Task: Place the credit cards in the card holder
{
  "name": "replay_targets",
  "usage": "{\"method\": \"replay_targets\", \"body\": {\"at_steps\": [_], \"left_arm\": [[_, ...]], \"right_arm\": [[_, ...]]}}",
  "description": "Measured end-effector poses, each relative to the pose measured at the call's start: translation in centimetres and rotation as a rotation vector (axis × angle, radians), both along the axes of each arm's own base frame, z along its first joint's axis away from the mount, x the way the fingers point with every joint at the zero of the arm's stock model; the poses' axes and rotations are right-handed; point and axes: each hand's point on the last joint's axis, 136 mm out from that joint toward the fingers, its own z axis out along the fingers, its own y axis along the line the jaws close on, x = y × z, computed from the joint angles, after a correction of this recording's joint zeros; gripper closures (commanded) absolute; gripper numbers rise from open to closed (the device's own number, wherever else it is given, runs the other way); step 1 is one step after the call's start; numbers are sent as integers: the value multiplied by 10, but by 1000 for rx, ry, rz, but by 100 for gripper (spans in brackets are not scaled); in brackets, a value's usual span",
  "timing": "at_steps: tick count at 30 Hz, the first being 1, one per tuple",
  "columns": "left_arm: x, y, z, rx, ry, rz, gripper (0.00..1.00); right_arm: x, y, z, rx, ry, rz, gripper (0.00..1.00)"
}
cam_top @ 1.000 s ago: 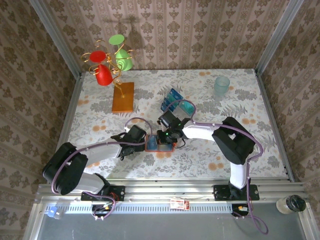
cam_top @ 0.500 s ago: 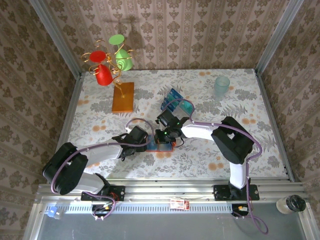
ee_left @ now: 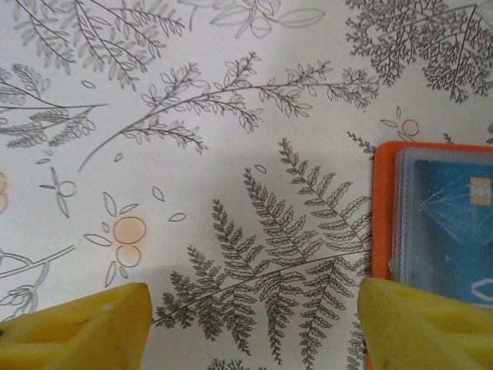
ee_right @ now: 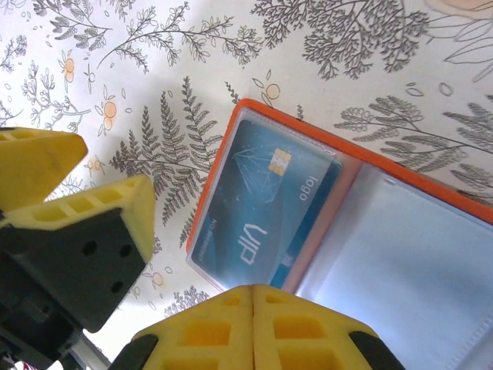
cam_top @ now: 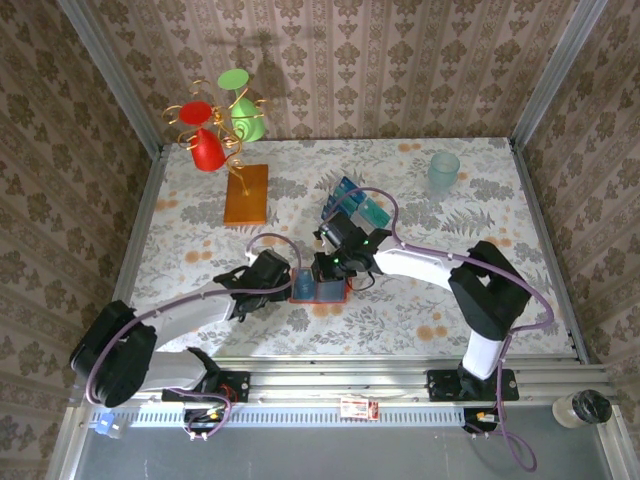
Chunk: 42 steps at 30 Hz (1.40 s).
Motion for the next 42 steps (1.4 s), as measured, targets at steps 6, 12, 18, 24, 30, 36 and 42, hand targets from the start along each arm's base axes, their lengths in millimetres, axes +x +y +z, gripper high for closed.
{"method": "replay_targets", "body": {"at_steps": [6,12,18,24,30,36,42], "left_arm": [[5,-3,18,-22,-30,-6,27],[11,-22,38,-52,-62,-39,27],[10,-30,37,-46,-55,-58,27],[9,-31,35,-41,-50,-63,27],[8,-32,31,-32,-41,-68,27],[7,-33,28,-26,-34,-75,27],[7,-33,28,-26,-34,-74,27]], "right_arm": [[5,-10,0,-34,-21,-14,91],[8,-18,-6,-72,-41,-33,80],[-1,-44,-9,-137,-66,-67,59],[-7,-67,2,-161,-124,-113,49],[-8,-75,-10,-204,-119,-126,48],[-10,-77,-33,-254,-77,-120,51],[-11,-80,-45,-283,-61,-118,65]]}}
